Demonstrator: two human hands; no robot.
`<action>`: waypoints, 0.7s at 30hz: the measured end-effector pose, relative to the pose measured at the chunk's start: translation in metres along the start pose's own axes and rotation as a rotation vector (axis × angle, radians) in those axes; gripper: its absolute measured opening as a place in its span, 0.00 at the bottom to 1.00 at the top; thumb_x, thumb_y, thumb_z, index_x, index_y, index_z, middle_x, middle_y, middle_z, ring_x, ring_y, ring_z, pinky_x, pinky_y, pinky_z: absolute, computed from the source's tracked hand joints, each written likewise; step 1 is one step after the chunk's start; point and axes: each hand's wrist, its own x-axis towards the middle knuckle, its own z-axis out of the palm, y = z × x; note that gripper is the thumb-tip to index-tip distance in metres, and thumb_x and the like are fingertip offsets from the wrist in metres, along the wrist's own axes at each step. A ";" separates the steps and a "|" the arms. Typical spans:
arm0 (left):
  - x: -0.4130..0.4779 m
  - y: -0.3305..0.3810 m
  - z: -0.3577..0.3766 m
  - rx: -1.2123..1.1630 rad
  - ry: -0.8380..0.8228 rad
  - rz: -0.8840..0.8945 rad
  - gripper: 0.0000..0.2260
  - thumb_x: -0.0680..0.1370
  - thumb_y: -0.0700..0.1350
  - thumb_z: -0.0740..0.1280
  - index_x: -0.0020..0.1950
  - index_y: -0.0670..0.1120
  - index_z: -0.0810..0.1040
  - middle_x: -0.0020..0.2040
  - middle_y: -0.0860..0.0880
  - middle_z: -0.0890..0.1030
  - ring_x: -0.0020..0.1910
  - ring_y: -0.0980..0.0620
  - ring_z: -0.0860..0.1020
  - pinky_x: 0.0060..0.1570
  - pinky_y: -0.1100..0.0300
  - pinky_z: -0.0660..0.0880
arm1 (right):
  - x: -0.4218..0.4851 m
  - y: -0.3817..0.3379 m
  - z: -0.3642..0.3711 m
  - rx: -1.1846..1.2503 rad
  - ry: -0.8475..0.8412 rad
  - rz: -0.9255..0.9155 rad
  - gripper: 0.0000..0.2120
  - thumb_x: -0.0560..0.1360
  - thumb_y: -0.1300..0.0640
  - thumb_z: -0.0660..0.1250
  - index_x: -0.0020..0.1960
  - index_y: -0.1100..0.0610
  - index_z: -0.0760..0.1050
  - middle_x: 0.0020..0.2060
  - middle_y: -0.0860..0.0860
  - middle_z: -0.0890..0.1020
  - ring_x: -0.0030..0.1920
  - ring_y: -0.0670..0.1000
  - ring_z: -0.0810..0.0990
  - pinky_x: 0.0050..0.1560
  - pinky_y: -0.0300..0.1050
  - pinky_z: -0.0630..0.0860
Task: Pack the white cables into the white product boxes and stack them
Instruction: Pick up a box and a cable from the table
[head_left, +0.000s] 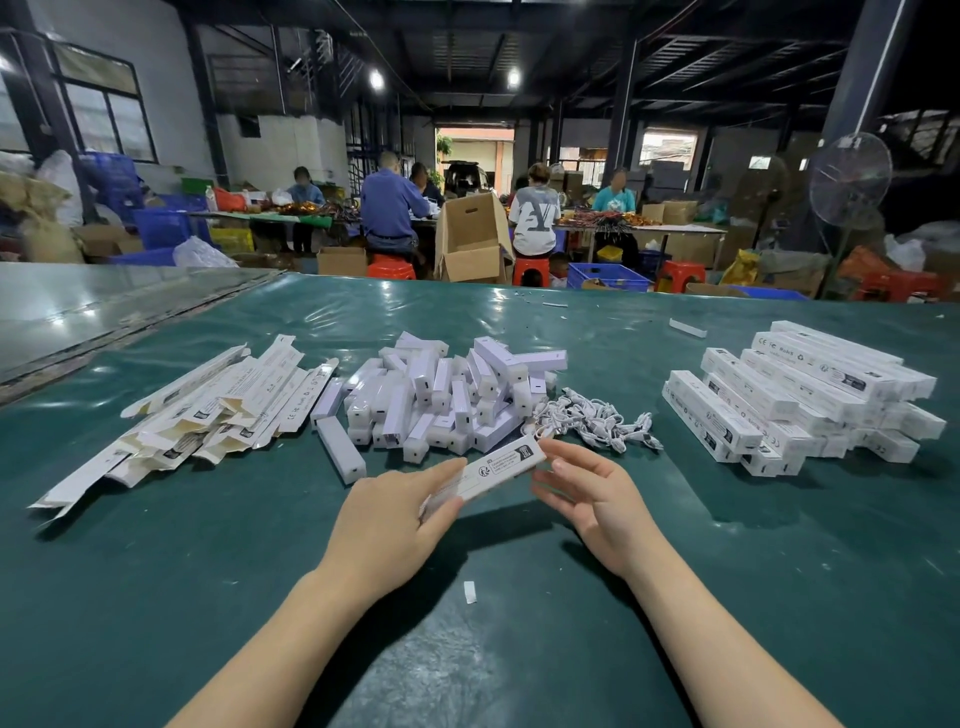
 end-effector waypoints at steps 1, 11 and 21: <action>0.000 0.001 0.002 0.047 0.007 -0.037 0.18 0.78 0.56 0.59 0.68 0.61 0.68 0.54 0.57 0.80 0.56 0.54 0.73 0.56 0.58 0.65 | 0.000 0.001 0.001 -0.037 0.003 -0.001 0.11 0.75 0.71 0.59 0.48 0.59 0.78 0.35 0.49 0.84 0.36 0.45 0.82 0.42 0.38 0.80; 0.005 0.019 0.000 -1.326 0.331 -0.624 0.08 0.76 0.49 0.62 0.53 0.49 0.75 0.58 0.48 0.77 0.59 0.52 0.73 0.54 0.58 0.65 | 0.000 0.006 0.006 -0.290 0.026 -0.049 0.21 0.74 0.72 0.60 0.63 0.54 0.72 0.45 0.44 0.83 0.48 0.45 0.81 0.57 0.41 0.75; 0.006 0.013 -0.002 -1.498 0.390 -0.652 0.13 0.80 0.48 0.50 0.51 0.49 0.74 0.56 0.46 0.77 0.58 0.50 0.74 0.61 0.55 0.63 | -0.001 0.005 0.003 -0.573 0.096 -0.150 0.23 0.72 0.69 0.66 0.64 0.53 0.74 0.45 0.54 0.80 0.41 0.48 0.73 0.50 0.41 0.71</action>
